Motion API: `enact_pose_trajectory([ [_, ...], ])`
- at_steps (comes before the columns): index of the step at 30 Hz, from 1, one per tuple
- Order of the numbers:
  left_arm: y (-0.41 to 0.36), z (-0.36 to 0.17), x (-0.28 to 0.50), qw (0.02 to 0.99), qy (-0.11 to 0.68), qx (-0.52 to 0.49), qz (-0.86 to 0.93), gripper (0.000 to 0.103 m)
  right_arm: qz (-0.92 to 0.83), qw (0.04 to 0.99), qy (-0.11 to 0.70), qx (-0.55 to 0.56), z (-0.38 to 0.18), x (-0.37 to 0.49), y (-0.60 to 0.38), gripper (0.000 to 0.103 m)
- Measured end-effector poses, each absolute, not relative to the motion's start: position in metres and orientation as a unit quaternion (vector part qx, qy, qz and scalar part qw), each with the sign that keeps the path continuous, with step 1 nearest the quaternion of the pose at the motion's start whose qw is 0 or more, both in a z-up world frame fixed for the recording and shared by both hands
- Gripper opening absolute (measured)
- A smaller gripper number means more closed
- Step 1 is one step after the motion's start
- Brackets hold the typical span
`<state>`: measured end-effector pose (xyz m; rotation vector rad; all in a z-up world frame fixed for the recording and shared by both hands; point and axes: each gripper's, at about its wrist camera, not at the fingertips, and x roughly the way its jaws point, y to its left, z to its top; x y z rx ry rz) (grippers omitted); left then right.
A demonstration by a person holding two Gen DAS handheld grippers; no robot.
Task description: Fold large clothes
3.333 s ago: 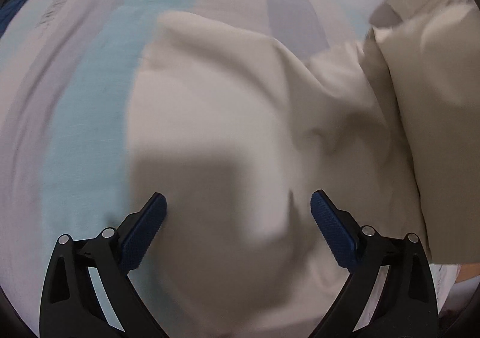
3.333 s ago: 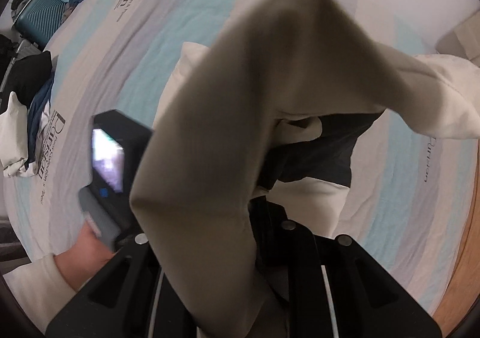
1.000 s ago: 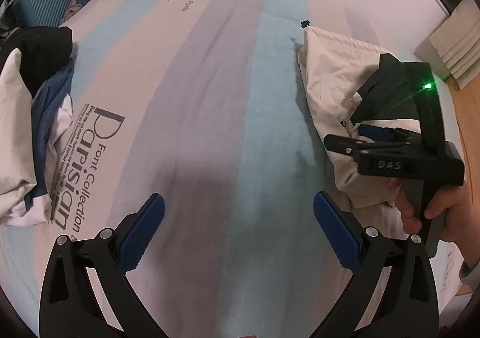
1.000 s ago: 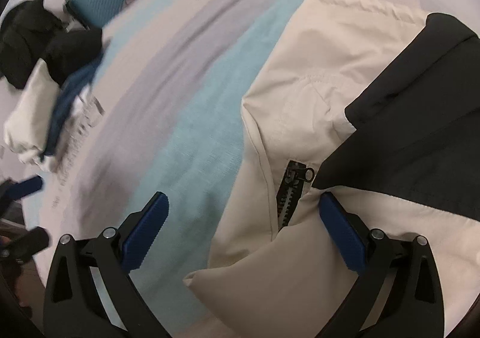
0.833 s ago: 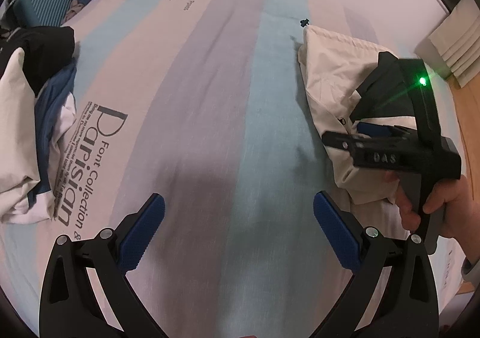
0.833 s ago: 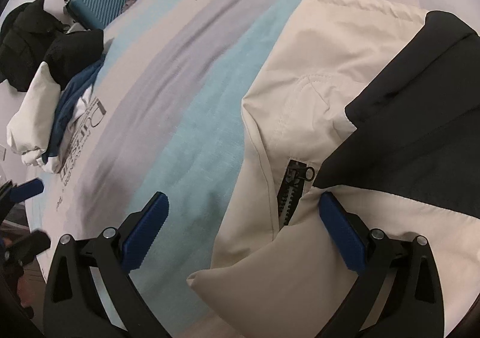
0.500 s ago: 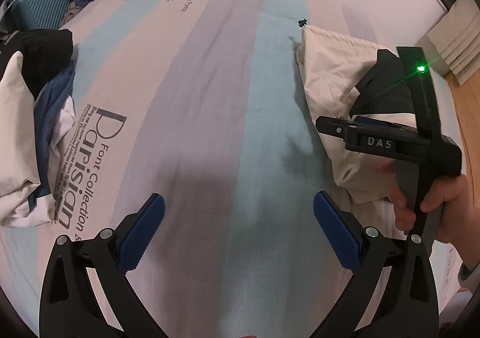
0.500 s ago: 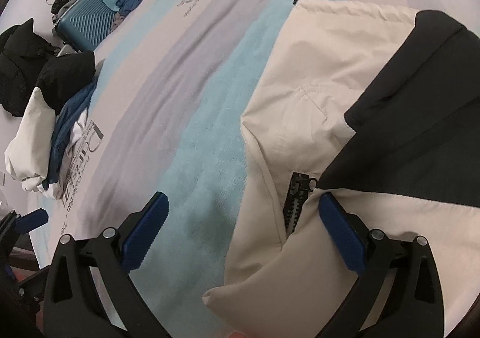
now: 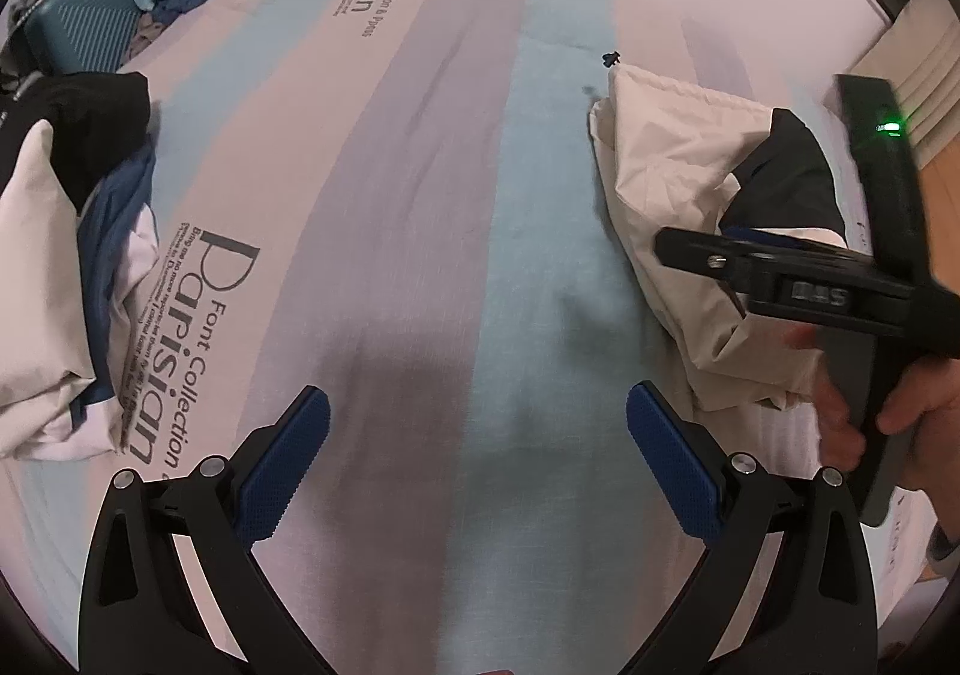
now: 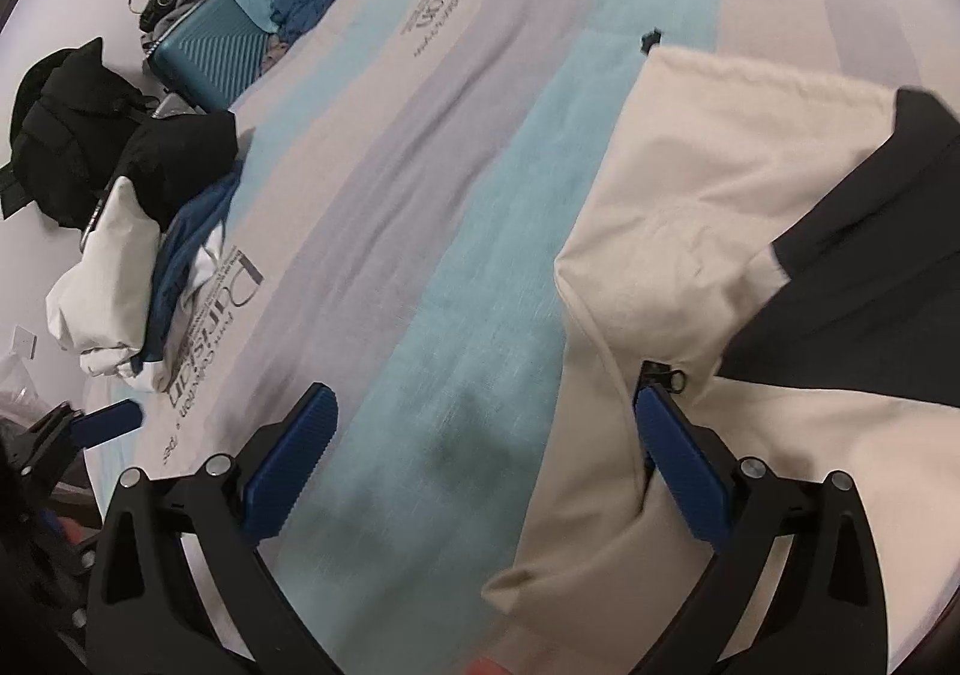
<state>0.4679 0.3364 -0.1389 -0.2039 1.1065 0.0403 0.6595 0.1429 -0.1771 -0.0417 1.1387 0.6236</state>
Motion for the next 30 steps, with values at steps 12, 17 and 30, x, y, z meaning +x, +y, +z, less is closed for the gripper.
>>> enact_pose_trajectory([
  [12, 0.282, -0.149, 0.552, 0.833, 0.526, -0.135, -0.102, 0.097, 0.211, 0.846, 0.487, -0.053, -0.118, 0.684, 0.025, 0.096],
  [17, 0.263, -0.165, 0.593, 0.815, 0.532, -0.175, -0.146, 0.097, 0.180, 0.841, 0.509, -0.040, -0.138, 0.701, -0.022, 0.096],
  [30, 0.233, -0.226, 0.660, 0.773, 0.581, -0.178, -0.180, 0.097, 0.183, 0.820, 0.542, 0.017, -0.191, 0.729, -0.079, 0.096],
])
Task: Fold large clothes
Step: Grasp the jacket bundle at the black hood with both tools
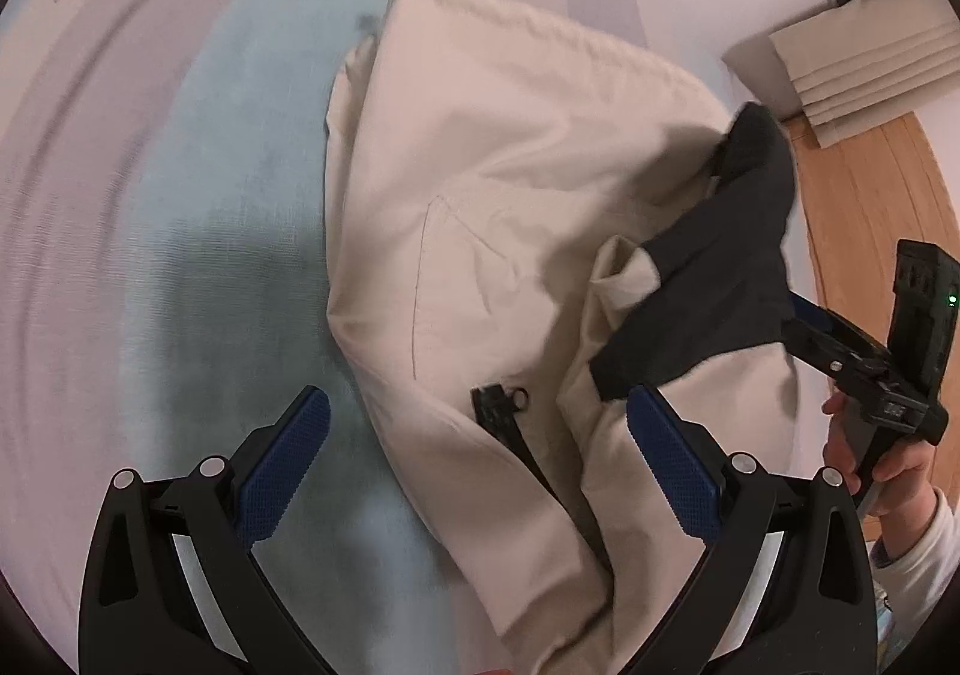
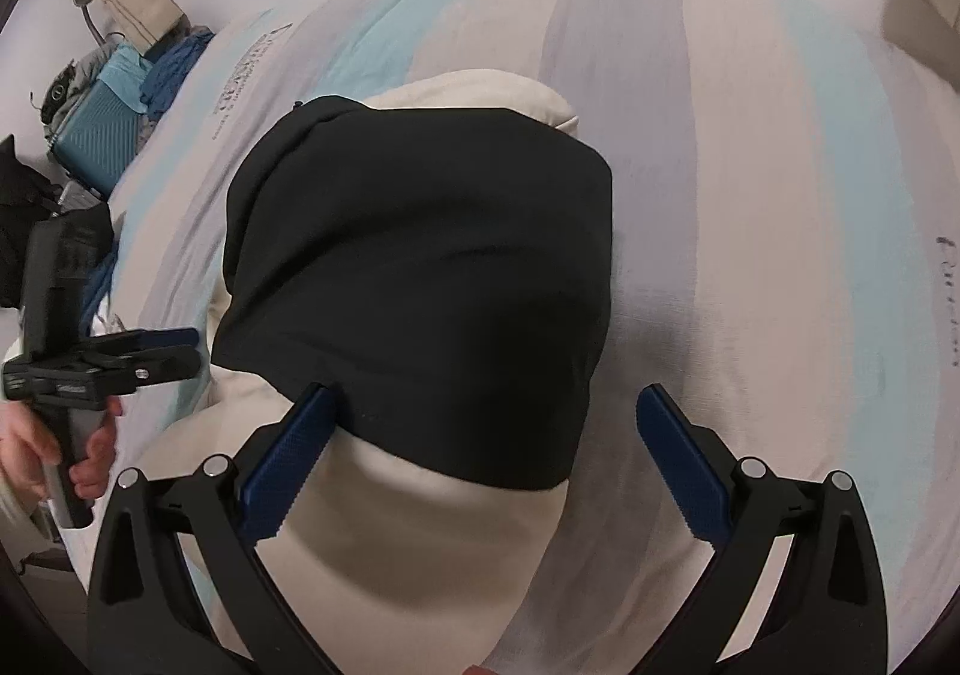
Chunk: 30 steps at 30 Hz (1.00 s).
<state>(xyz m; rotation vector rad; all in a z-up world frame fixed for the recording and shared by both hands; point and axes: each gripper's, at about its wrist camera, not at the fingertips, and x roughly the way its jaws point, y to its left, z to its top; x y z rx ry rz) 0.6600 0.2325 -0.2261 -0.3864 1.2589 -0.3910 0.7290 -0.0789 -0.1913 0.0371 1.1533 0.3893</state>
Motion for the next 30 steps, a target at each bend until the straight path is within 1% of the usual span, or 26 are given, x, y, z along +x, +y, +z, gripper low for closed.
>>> enact_pose_trajectory([
  [5, 0.227, -0.243, 0.672, 0.760, 0.594, -0.188, -0.184, 0.098, 0.182, 0.827, 0.531, 0.026, -0.185, 0.731, -0.085, 0.096],
  [9, 0.225, -0.252, 0.678, 0.750, 0.599, -0.203, -0.192, 0.098, 0.198, 0.811, 0.549, 0.044, -0.194, 0.738, -0.090, 0.096],
  [16, 0.225, -0.276, 0.692, 0.724, 0.609, -0.240, -0.216, 0.098, 0.230, 0.773, 0.579, 0.120, -0.217, 0.751, -0.100, 0.096],
  [23, 0.231, -0.284, 0.703, 0.711, 0.604, -0.269, -0.237, 0.097, 0.261, 0.735, 0.591, 0.206, -0.238, 0.755, -0.100, 0.097],
  [30, 0.232, -0.284, 0.709, 0.695, 0.599, -0.286, -0.276, 0.097, 0.278, 0.718, 0.602, 0.212, -0.249, 0.761, -0.098, 0.097],
])
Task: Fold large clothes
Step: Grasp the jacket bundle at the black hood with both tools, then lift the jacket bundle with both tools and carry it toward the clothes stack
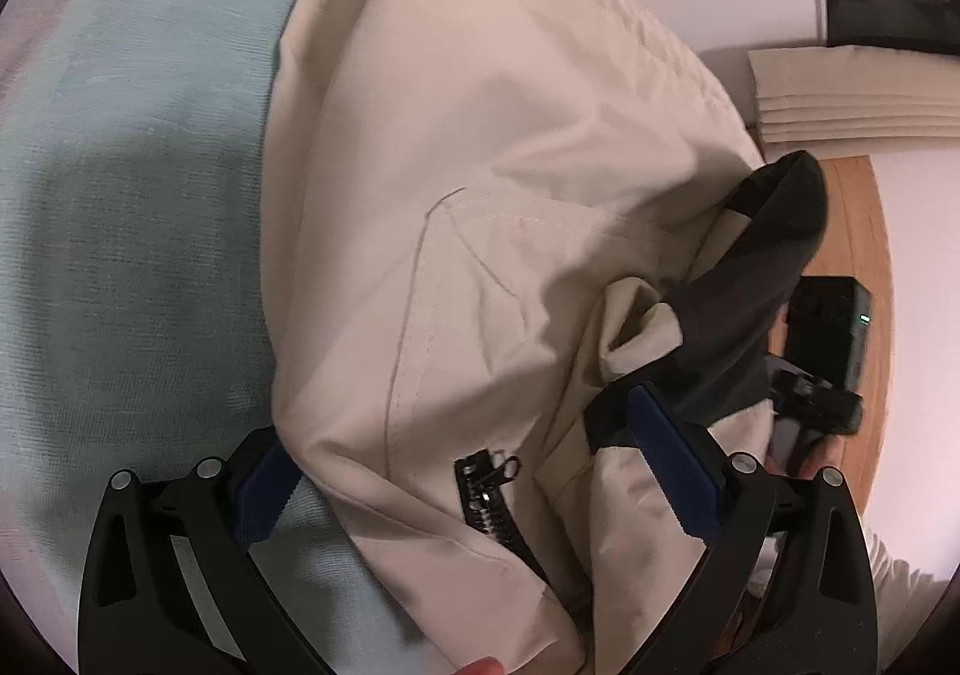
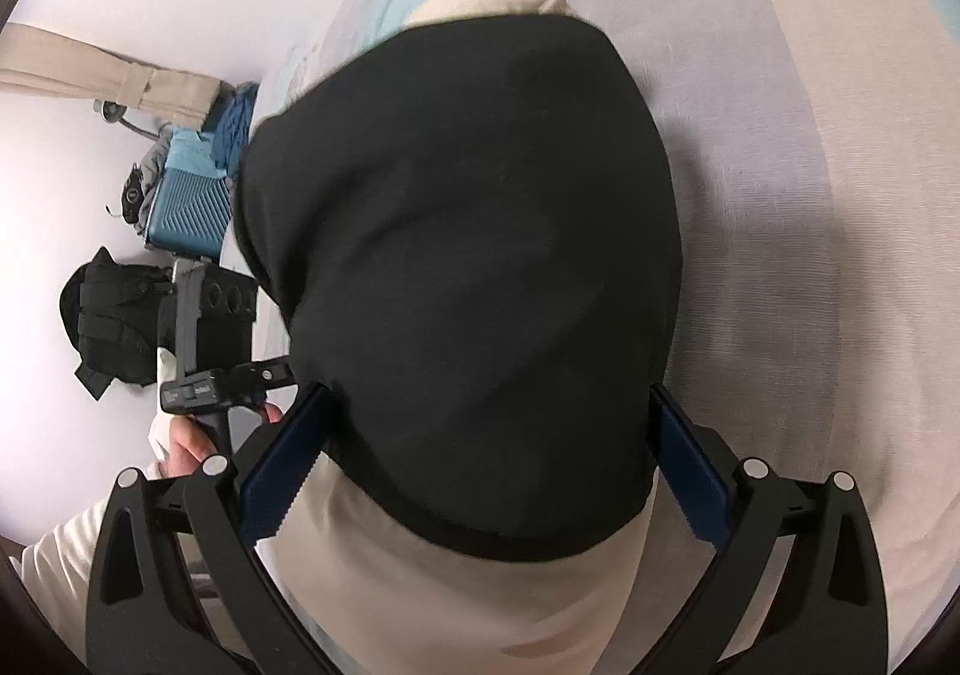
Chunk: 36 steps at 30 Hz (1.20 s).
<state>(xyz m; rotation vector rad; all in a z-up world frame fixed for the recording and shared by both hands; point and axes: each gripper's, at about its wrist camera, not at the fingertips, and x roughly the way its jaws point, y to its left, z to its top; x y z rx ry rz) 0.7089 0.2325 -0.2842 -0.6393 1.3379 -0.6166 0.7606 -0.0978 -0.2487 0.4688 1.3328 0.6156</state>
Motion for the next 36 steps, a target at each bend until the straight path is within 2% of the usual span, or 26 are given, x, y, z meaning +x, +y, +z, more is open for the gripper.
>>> enact_pose_trajectory([
  [5, 0.209, -0.280, 0.706, 0.693, 0.596, -0.264, -0.308, 0.097, 0.286, 0.693, 0.620, 0.231, -0.263, 0.767, -0.100, 0.097],
  [12, 0.204, -0.289, 0.709, 0.688, 0.587, -0.285, -0.318, 0.095, 0.283, 0.692, 0.617, 0.245, -0.266, 0.766, -0.102, 0.097],
  [14, 0.205, -0.290, 0.707, 0.690, 0.583, -0.286, -0.320, 0.089, 0.285, 0.696, 0.611, 0.247, -0.267, 0.765, -0.102, 0.095],
  [16, 0.210, -0.293, 0.705, 0.692, 0.580, -0.287, -0.321, 0.079, 0.284, 0.697, 0.607, 0.255, -0.266, 0.764, -0.098, 0.087],
  [18, 0.209, -0.294, 0.707, 0.693, 0.579, -0.287, -0.319, 0.073, 0.285, 0.699, 0.603, 0.258, -0.265, 0.762, -0.098, 0.075],
  [21, 0.211, -0.295, 0.703, 0.692, 0.580, -0.287, -0.321, 0.063, 0.288, 0.700, 0.599, 0.260, -0.265, 0.760, -0.101, 0.065],
  [26, 0.209, -0.290, 0.706, 0.696, 0.580, -0.275, -0.322, 0.051, 0.286, 0.708, 0.593, 0.255, -0.260, 0.757, -0.098, 0.062],
  [32, 0.208, -0.290, 0.712, 0.694, 0.578, -0.281, -0.325, 0.043, 0.288, 0.714, 0.584, 0.259, -0.259, 0.755, -0.105, 0.060],
  [34, 0.209, -0.293, 0.712, 0.695, 0.579, -0.278, -0.324, 0.042, 0.284, 0.715, 0.585, 0.256, -0.260, 0.755, -0.105, 0.060],
  [36, 0.211, -0.295, 0.713, 0.693, 0.583, -0.280, -0.320, 0.042, 0.278, 0.714, 0.588, 0.259, -0.263, 0.756, -0.103, 0.065],
])
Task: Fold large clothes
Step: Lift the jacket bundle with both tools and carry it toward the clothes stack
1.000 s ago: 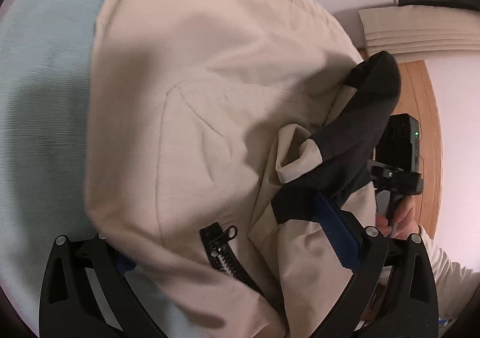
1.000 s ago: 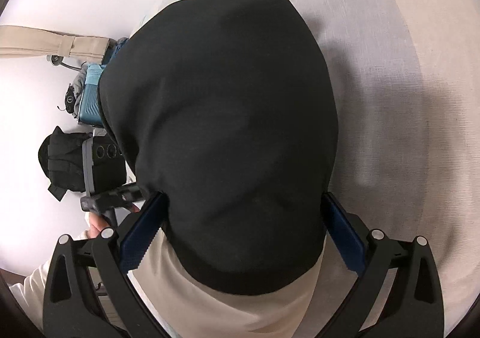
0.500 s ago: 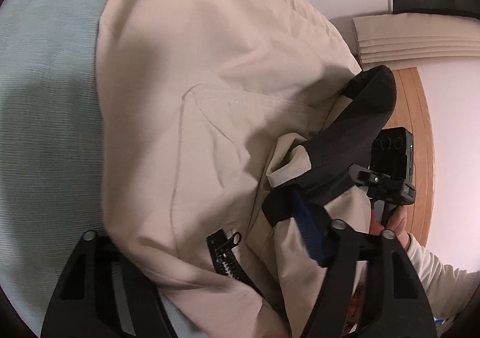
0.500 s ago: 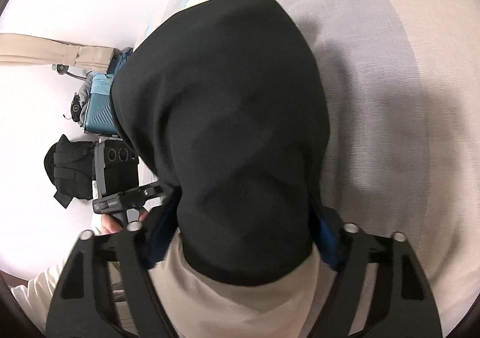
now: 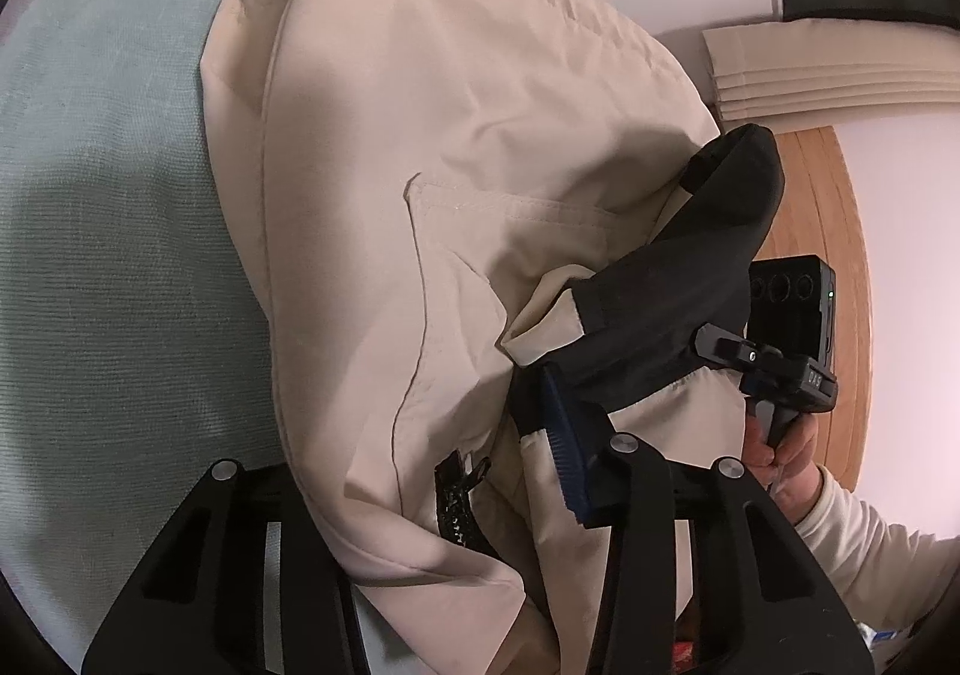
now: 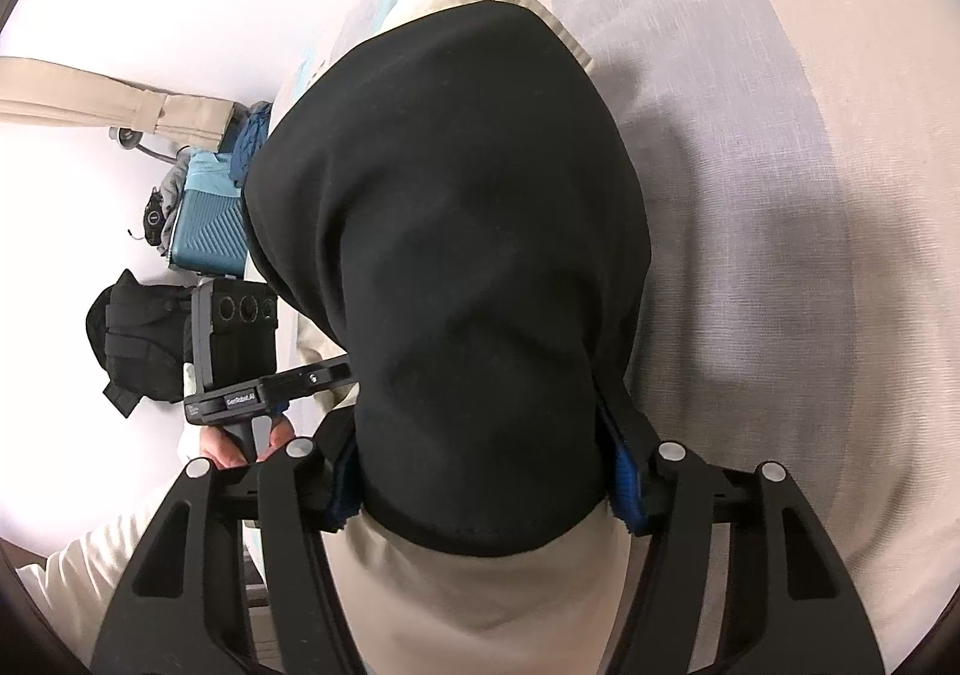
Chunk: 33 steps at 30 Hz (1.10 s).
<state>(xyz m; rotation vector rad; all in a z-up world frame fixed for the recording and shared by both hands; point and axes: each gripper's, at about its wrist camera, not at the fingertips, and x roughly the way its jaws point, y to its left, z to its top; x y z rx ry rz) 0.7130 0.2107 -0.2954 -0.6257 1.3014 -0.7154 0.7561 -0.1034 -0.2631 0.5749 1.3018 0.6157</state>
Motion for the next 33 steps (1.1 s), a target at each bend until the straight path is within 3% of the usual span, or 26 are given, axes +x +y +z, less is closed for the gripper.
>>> enact_pose_trajectory([
  [5, 0.193, -0.300, 0.713, 0.698, 0.587, -0.276, -0.303, 0.063, 0.262, 0.718, 0.601, 0.235, -0.268, 0.762, -0.089, 0.086],
  [8, 0.189, -0.303, 0.715, 0.698, 0.588, -0.286, -0.293, 0.069, 0.254, 0.725, 0.597, 0.229, -0.266, 0.763, -0.081, 0.086],
  [10, 0.187, -0.302, 0.715, 0.698, 0.587, -0.286, -0.294, 0.069, 0.252, 0.725, 0.594, 0.240, -0.267, 0.762, -0.084, 0.079],
  [12, 0.185, -0.300, 0.714, 0.701, 0.584, -0.279, -0.298, 0.060, 0.258, 0.725, 0.589, 0.246, -0.267, 0.758, -0.089, 0.067],
  [13, 0.185, -0.297, 0.714, 0.702, 0.577, -0.280, -0.308, 0.048, 0.260, 0.726, 0.587, 0.248, -0.266, 0.756, -0.091, 0.064],
  [17, 0.180, -0.280, 0.712, 0.718, 0.569, -0.256, -0.308, 0.032, 0.265, 0.732, 0.579, 0.242, -0.257, 0.750, -0.092, 0.056],
  [23, 0.171, -0.258, 0.712, 0.729, 0.568, -0.231, -0.305, 0.024, 0.274, 0.741, 0.566, 0.234, -0.236, 0.743, -0.084, 0.051],
  [33, 0.163, -0.217, 0.703, 0.739, 0.549, -0.221, -0.321, 0.022, 0.307, 0.753, 0.535, 0.231, -0.200, 0.731, -0.093, 0.048],
])
